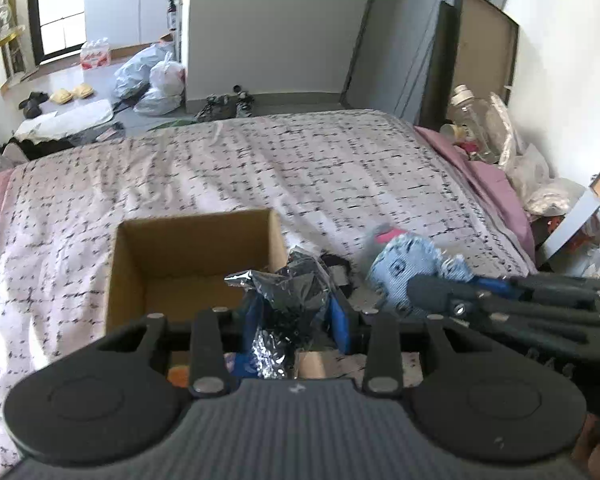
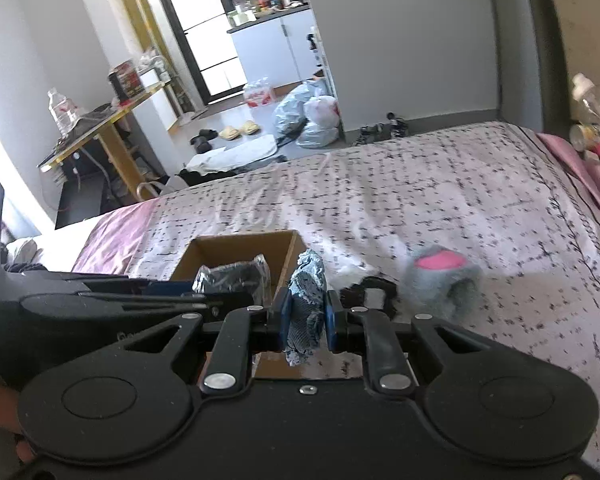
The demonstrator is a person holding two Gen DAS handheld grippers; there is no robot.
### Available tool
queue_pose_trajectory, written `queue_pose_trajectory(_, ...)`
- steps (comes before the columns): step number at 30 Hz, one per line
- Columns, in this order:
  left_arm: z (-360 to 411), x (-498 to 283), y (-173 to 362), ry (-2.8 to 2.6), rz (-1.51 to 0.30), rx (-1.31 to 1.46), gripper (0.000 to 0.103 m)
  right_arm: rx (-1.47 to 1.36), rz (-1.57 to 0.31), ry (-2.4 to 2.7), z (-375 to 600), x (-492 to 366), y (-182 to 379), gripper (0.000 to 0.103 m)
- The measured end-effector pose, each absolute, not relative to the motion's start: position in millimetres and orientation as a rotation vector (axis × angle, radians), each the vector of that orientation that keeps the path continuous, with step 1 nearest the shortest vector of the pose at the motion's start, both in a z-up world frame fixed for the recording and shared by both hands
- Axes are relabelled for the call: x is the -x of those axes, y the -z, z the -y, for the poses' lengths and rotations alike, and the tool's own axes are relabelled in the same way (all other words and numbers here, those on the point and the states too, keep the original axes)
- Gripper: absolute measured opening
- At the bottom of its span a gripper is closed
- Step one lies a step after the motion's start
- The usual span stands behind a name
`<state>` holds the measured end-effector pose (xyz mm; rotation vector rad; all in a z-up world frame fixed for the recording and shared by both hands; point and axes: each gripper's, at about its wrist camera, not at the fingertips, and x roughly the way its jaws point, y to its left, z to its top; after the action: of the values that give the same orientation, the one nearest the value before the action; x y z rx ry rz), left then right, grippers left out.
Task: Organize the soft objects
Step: 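Carry the black item in the left tool while the right tool carries the grey cloth over the box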
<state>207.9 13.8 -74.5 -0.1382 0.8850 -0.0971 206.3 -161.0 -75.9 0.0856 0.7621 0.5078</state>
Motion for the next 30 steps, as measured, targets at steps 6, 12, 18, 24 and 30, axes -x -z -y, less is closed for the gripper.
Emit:
queue_pose_trajectory(6,-47,-206,86,0.036,-0.895,0.180,0.037,-0.057,-0.774,-0.544,138,-208,81,0.018)
queue_pose_trajectory(12,-81,-212,98,0.005,-0.905,0.218,0.037,-0.024,-0.789,-0.568,116,-208,85,0.018)
queue_pose_trajectory(18,-96,-219,113,-0.002,-0.928,0.246,0.037,0.007,-0.813,-0.583,98,-213,93,0.018)
queue_pose_trajectory(24,-100,-226,130,-0.011,-0.947,0.248,0.037,0.027,-0.818,-0.591,88,-220,95,0.018)
queue_pose_trajectory(30,-104,-232,136,-0.002,-0.971,0.293,0.045,0.048,-0.820,-0.605,81,-223,96,0.018)
